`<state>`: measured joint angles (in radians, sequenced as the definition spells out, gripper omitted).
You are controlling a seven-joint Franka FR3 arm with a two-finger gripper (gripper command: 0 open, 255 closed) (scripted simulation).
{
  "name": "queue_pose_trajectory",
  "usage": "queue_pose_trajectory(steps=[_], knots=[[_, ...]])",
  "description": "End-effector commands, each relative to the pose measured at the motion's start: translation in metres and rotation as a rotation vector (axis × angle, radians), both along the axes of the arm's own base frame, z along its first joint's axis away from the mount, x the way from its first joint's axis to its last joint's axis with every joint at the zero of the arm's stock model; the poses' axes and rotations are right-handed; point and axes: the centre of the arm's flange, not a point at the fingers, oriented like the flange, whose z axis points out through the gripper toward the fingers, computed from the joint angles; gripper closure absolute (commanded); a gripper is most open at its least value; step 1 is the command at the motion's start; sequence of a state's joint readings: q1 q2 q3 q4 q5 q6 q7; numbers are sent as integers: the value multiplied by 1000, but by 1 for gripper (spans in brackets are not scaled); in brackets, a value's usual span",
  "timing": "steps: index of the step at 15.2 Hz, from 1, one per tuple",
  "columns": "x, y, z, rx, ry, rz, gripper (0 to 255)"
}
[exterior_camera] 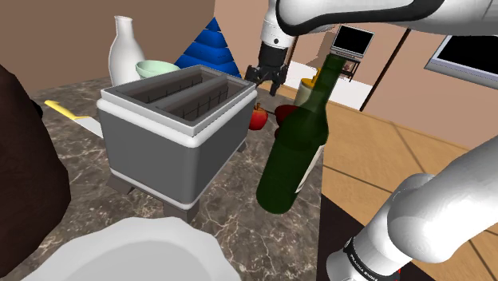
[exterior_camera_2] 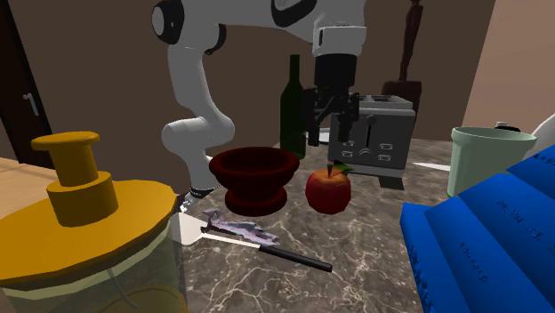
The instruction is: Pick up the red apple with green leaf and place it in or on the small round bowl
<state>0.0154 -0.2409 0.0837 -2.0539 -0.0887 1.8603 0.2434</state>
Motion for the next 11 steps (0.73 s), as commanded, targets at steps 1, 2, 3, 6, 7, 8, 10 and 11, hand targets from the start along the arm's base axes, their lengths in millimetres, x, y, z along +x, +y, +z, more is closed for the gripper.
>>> queue_pose_trajectory(steps=[1, 2, 3, 6, 7, 8, 10, 11], knots=[[15, 1, -2, -8, -5, 2, 0], [15, 1, -7, -8, -5, 2, 0], [15, 0, -12, -8, -5, 2, 0], [16, -1, -28, -8, -5, 2, 0], [17, -2, -33, -8, -5, 2, 0], [17, -3, -41, -8, -5, 2, 0], [17, -3, -41, -8, -5, 2, 0], [17, -3, -41, -8, -5, 2, 0]])
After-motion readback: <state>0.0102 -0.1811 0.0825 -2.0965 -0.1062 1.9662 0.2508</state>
